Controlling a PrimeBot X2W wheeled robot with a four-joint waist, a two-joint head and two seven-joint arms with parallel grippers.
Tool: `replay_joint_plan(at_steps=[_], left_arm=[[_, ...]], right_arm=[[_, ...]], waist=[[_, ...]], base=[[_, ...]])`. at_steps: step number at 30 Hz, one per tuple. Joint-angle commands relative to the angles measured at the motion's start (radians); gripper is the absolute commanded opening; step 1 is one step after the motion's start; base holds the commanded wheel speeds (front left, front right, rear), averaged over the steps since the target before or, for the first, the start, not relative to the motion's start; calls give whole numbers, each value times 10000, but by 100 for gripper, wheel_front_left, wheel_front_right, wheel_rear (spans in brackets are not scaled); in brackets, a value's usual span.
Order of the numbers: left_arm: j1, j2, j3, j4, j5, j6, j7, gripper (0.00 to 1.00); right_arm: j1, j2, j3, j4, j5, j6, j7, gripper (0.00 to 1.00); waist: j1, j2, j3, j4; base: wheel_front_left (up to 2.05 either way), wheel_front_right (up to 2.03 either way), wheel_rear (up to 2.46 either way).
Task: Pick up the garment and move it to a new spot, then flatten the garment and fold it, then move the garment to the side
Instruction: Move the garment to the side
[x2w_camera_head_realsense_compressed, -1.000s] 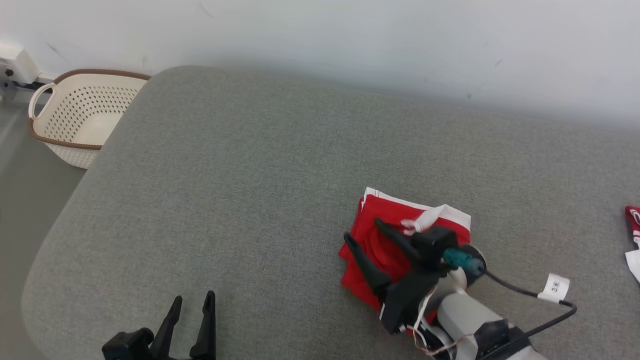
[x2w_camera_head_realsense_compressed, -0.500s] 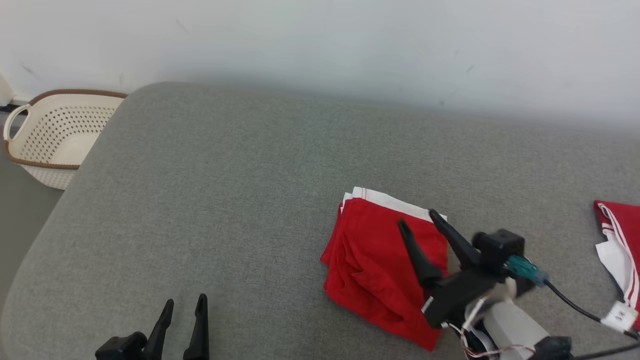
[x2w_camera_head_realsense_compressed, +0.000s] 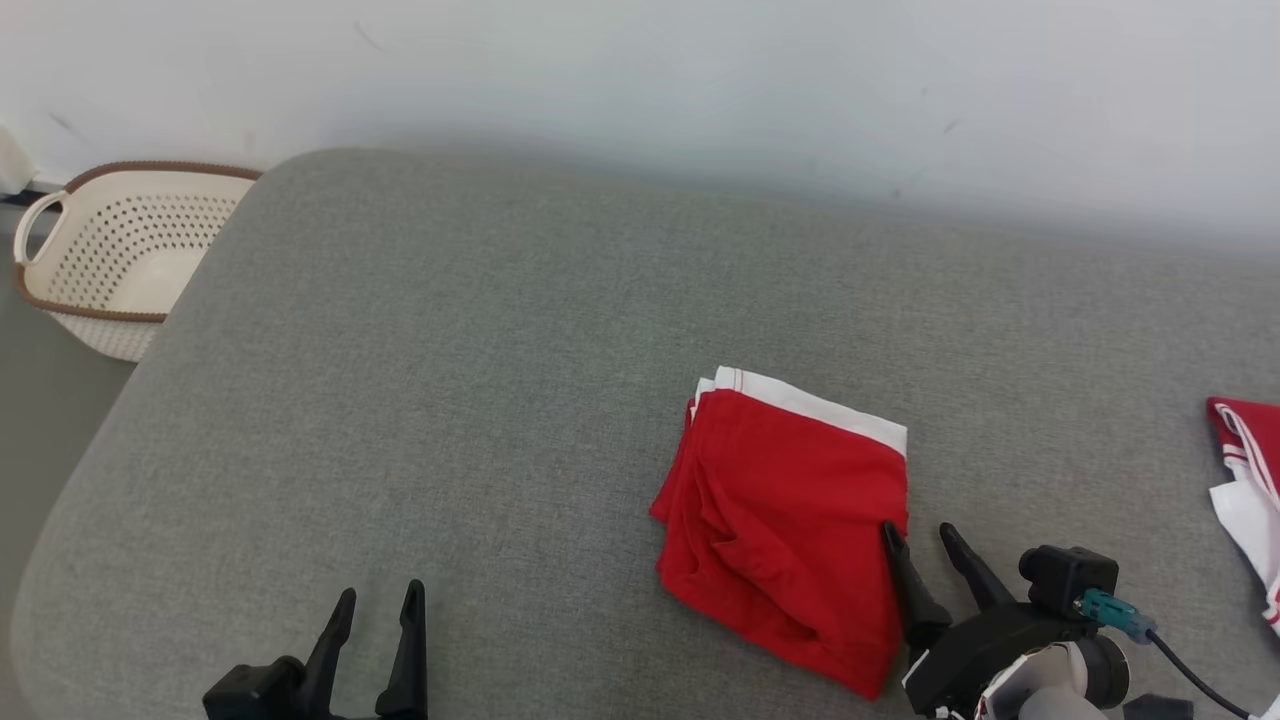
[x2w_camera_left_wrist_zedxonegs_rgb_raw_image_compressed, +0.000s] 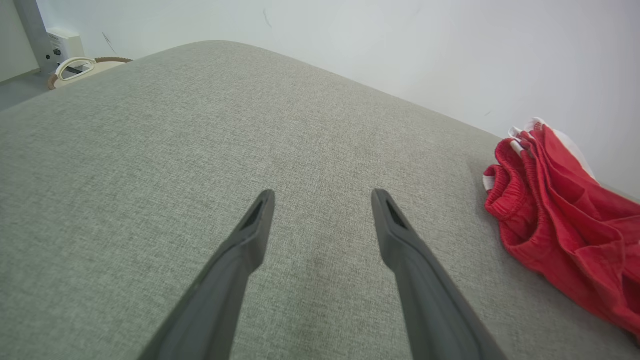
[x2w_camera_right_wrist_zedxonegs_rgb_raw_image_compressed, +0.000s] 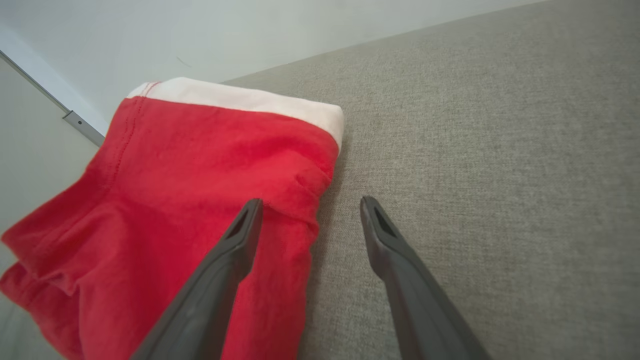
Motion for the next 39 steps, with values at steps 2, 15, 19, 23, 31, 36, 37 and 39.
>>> replay_joint_plan(at_steps=[2, 15, 19, 23, 31, 36, 37, 39], left_arm=[[-33, 10, 2, -26, 86, 11, -7, 100], [-142, 10, -148, -70, 38, 65, -7, 100], [-163, 10, -207, -47, 30, 77, -7, 100], [-54, 8, -210, -80, 86, 39, -7, 100], [232, 10, -223, -208, 76, 32, -7, 100], [321, 8, -259, -292, 119, 49, -7, 100], [328, 8, -304, -324, 136, 54, -7, 100], [343, 8, -337, -354, 190, 80, -7, 100]], right_arm=[[-191, 49, -38, 230, 218, 1, -35, 100], [-1042, 279, 530, 1514, 765, 1, -12, 60], [-1312, 51, 793, 1397, 762, -1, -15, 0], [-1231, -134, 318, 713, 124, 1, -18, 0], [-830, -272, -33, -713, -1406, 1, -18, 0], [-406, -90, -312, -1037, -1696, 1, -18, 0], [-304, -66, -375, -1024, -1700, 1, -18, 0], [-137, 2, -470, -962, -1682, 1, -18, 0]], waist=[[0, 0, 158, 209], [0, 0, 379, 574], [0, 0, 293, 622], [0, 0, 39, 529], [0, 0, -569, -104], [0, 0, -791, -763], [0, 0, -796, -921], [0, 0, -785, -1272]], base=[[0, 0, 0], [0, 0, 0], [0, 0, 0], [0, 0, 0], [0, 0, 0], [0, 0, 0], [0, 0, 0], [0, 0, 0]])
